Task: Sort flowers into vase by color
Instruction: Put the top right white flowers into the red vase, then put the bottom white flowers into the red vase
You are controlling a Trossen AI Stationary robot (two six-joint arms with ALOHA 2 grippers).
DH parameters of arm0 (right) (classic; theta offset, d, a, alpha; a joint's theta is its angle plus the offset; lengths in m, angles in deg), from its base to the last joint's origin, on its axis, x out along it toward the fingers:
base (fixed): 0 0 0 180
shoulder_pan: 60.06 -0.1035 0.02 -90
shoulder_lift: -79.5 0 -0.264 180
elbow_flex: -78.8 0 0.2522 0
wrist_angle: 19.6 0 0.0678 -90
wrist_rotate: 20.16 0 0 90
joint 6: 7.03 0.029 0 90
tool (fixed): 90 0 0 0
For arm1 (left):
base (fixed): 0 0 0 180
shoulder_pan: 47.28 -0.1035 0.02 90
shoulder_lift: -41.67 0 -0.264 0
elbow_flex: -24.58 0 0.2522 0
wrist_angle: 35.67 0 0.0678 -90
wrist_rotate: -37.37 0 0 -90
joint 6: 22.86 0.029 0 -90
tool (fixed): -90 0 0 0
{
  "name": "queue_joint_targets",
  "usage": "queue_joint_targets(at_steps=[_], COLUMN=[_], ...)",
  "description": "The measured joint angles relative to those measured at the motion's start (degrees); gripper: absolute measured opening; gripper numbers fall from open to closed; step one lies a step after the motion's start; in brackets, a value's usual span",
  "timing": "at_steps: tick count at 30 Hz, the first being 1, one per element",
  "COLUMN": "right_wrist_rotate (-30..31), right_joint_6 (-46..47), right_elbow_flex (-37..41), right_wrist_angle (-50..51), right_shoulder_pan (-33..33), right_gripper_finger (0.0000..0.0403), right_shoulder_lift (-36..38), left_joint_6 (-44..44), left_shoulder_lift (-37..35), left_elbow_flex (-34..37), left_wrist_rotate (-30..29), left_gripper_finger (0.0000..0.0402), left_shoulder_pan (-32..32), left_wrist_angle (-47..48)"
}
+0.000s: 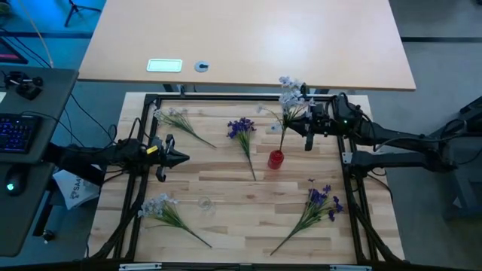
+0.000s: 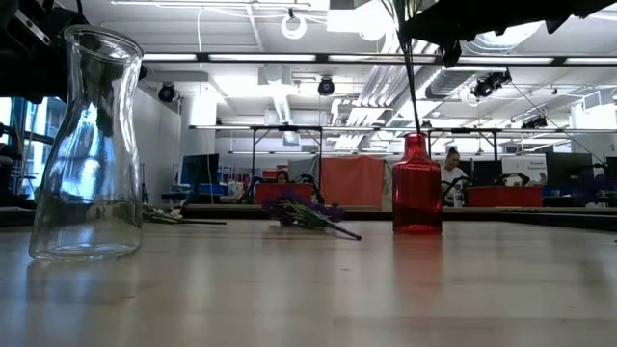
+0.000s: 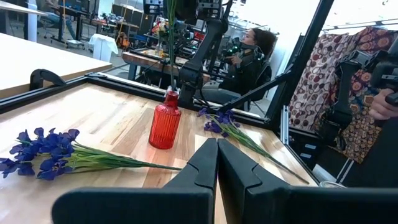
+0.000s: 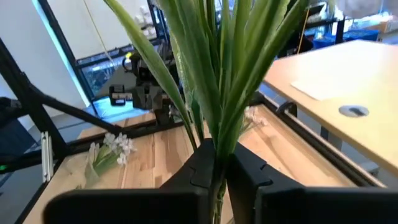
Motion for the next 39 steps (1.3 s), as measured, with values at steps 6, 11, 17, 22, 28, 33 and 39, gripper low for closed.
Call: queue_joint_targets(at_steps=[6, 11, 17, 22, 28, 33, 39], right_wrist_rotate=[-0.2, -0.2, -0.2, -0.2, -0.2, -0.2, -4.8], right_joint_6=[0.9, 1.1, -1.4, -3.5, -7.7, -5.8, 9.7], right_elbow_flex=[-0.1, -3.3, -8.5, -13.4, -20.6, -25.5, -24.1], right_wrist_angle=[3.7, 13.6, 26.0, 37.4, 53.8, 64.5, 69.2], right_shoulder_pan=[-0.3, -0.3, -0.3, -0.3, -0.3, -0.3, -0.3], right_gripper_finger=[0.0069, 0.0139, 0.0227, 0.0278, 0.0300, 0.0300, 0.0300], right_shoulder_lift=[0.0, 0.0, 0.0, 0.0, 0.0, 0.0, 0.1], left_joint_6=[0.0, 0.0, 0.0, 0.0, 0.0, 0.0, 0.0], left_shoulder_lift=[0.0, 0.0, 0.0, 0.0, 0.0, 0.0, 0.0], left_elbow_flex=[0.0, 0.0, 0.0, 0.0, 0.0, 0.0, 0.0], left_wrist_rotate=[0.0, 0.0, 0.0, 0.0, 0.0, 0.0, 0.0], left_gripper_finger=[0.0000, 0.0000, 0.0000, 0.0000, 0.0000, 0.0000, 0.0000], left_shoulder_pan=[0.0, 0.0, 0.0, 0.0, 0.0, 0.0, 0.0], left_wrist_angle=[0.0, 0.0, 0.0, 0.0, 0.0, 0.0, 0.0])
